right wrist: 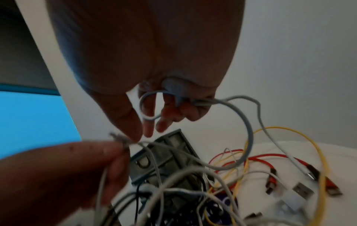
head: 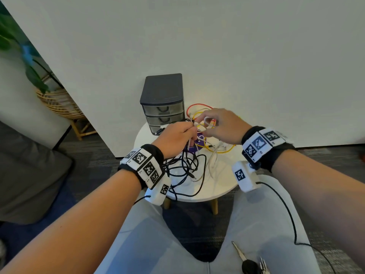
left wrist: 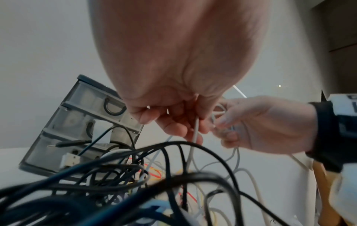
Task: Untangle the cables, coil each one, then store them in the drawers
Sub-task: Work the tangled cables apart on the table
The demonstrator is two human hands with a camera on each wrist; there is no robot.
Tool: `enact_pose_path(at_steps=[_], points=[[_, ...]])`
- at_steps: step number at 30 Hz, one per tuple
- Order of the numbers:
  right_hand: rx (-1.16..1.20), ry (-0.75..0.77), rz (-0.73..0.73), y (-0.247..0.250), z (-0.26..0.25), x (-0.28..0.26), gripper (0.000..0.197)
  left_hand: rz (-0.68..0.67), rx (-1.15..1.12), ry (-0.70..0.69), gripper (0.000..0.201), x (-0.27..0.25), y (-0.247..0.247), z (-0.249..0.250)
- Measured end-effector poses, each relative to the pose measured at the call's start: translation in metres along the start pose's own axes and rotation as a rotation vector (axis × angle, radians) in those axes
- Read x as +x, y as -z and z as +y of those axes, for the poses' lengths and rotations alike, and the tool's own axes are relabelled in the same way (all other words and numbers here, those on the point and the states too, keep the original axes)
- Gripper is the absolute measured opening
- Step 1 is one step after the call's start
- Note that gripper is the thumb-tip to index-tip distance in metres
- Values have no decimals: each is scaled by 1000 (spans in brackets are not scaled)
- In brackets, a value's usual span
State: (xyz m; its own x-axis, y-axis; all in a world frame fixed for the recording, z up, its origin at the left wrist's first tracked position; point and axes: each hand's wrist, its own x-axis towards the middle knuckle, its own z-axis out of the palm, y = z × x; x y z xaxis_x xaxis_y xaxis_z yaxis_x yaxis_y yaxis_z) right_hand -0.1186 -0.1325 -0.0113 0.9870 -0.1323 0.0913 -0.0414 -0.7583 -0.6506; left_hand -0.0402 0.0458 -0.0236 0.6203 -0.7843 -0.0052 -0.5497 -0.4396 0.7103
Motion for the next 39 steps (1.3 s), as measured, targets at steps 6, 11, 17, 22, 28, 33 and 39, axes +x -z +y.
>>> enact_pose_path(at_steps=[6, 11, 17, 22, 28, 33, 39], points=[[-128, 115, 32, -1, -4, 5, 10, 17, -10, -24, 35, -1, 0, -3], [-210, 134, -12, 2, -6, 11, 11, 18, -62, -21, 33, 0, 0, -4], [-324, 122, 50, 6, -12, 16, 12, 35, -27, -48, 20, 4, 1, -9], [-281, 182, 241, 13, -29, 15, 16, -35, 96, -44, 2, 4, 2, -20], [-108, 283, 540, 38, -58, 15, 10, -41, 145, 2, 22, 7, -1, -28], [38, 296, 736, 57, -73, 14, 11, -79, 164, -4, 21, 6, 0, -28], [253, 280, 859, 72, -87, 10, 10, -52, 139, 11, 21, 9, 0, -29]])
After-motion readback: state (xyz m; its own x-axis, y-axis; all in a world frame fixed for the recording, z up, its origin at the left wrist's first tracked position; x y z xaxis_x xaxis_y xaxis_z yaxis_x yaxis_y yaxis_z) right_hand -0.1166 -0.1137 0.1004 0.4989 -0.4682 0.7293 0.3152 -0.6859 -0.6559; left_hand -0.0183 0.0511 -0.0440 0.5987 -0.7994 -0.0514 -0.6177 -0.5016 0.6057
